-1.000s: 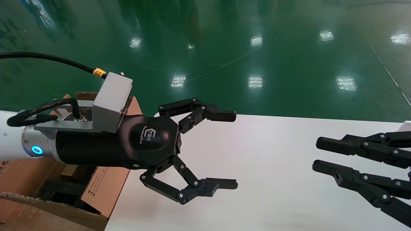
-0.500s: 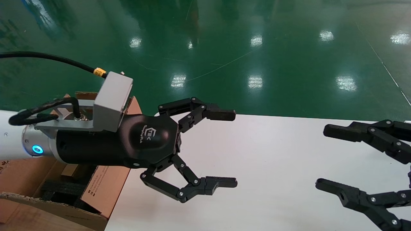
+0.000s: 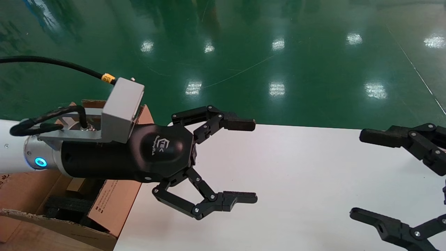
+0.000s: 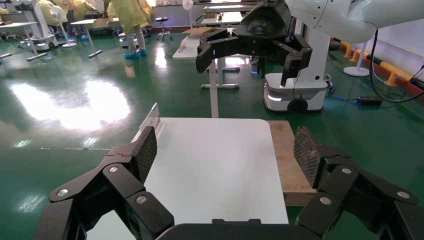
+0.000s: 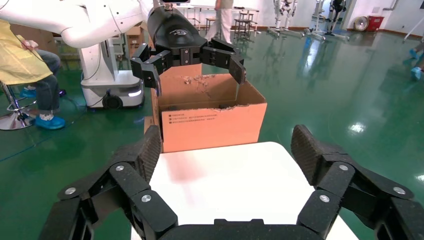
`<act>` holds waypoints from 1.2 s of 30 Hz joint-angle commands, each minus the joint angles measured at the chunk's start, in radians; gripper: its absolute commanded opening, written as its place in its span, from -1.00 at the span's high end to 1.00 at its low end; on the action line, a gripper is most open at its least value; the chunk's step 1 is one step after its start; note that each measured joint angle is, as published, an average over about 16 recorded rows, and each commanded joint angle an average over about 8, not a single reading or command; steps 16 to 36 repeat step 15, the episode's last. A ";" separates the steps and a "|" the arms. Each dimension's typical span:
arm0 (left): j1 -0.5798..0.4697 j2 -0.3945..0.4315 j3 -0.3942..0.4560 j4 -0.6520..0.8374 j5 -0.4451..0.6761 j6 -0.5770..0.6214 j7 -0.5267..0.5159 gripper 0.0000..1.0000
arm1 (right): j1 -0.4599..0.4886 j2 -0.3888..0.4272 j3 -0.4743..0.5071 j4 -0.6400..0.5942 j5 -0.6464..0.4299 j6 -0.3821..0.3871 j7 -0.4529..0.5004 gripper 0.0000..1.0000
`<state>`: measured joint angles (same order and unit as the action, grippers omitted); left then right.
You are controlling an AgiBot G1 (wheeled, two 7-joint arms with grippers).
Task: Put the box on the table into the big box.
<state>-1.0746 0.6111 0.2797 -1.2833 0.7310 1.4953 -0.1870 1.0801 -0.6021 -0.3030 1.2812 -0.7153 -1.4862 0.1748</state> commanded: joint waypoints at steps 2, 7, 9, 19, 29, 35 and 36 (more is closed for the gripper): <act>0.000 0.000 0.000 0.000 0.000 0.000 0.000 -1.00 | 0.000 0.000 0.000 0.000 0.000 0.000 0.000 -1.00; 0.000 0.000 0.000 0.001 0.000 0.000 0.000 -1.00 | 0.000 0.000 0.000 0.000 0.000 0.000 0.000 -1.00; 0.000 0.000 0.000 0.001 0.000 0.000 0.000 -1.00 | 0.000 0.000 0.000 0.000 0.000 0.000 0.000 -1.00; 0.000 0.000 0.000 0.001 0.000 0.000 0.000 -1.00 | 0.000 0.000 0.000 0.000 0.000 0.000 0.000 -1.00; 0.000 0.000 0.000 0.001 0.000 0.000 0.000 -1.00 | 0.000 0.000 0.000 0.000 0.000 0.000 0.000 -1.00; 0.000 0.000 0.000 0.001 0.000 0.000 0.000 -1.00 | 0.000 0.000 0.000 0.000 0.000 0.000 0.000 -1.00; 0.000 0.000 0.000 0.001 0.000 0.000 0.000 -1.00 | 0.000 0.000 0.000 0.000 0.000 0.000 0.000 -1.00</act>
